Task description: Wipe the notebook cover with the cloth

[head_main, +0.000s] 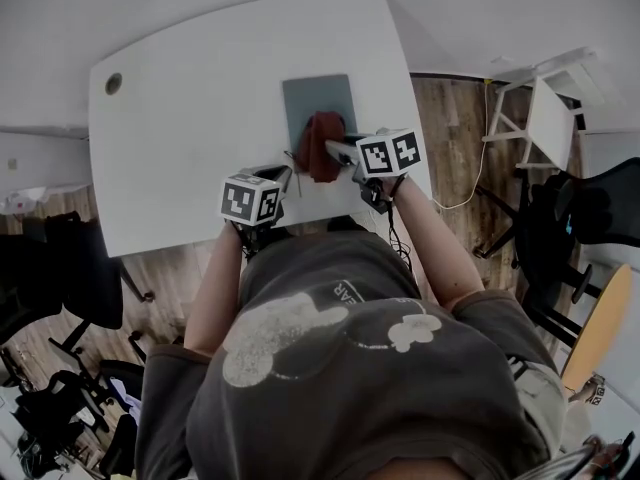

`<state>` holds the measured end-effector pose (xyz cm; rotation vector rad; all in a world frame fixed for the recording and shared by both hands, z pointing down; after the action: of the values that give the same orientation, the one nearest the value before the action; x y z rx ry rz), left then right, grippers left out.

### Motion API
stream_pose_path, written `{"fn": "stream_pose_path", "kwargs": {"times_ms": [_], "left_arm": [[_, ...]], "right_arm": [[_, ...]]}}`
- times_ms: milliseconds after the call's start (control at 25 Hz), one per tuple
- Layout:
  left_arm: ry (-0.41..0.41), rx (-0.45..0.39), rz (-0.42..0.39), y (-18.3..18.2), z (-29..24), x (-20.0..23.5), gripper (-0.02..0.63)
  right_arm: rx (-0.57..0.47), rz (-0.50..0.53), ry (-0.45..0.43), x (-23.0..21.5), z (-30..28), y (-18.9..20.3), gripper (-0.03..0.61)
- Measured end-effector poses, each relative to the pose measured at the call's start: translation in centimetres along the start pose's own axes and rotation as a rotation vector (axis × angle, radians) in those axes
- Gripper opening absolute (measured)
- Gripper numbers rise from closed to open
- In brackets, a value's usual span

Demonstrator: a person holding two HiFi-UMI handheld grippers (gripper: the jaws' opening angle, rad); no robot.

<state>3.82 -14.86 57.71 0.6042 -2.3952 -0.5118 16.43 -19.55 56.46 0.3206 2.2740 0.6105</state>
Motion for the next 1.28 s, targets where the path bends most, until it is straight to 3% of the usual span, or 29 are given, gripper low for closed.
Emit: {"fn": "stream_pose_path", "kwargs": {"times_ms": [480, 800, 1280], "left_arm": [[0.013, 0.041, -0.087, -0.7, -1.1, -1.0, -0.002], [0.025, 0.048, -0.076, -0.7, -1.2, -0.9, -0.002], [0.054, 0.055, -0.103, -0.5, -1.1, -0.8, -0.002]], "right_arm": [[-0.058, -0.069, 0.059, -2.8, 2.9, 0.3, 0.061], [-0.082, -0.095, 0.104, -4.0, 4.2, 0.7, 0.061], [-0.155, -0.144, 0.238, -5.4, 7.0, 1.8, 0.061]]}}
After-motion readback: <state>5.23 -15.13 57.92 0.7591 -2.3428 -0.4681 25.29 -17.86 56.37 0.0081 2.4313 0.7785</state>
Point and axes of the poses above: the fingertips, and each gripper's own axes: z backward along the fingers, x to its left, y out of its underside, the point moved 3 cm from there along z, backward along the fingers, and after that the axes turned 1 degree about z, right-handed, at the moved point
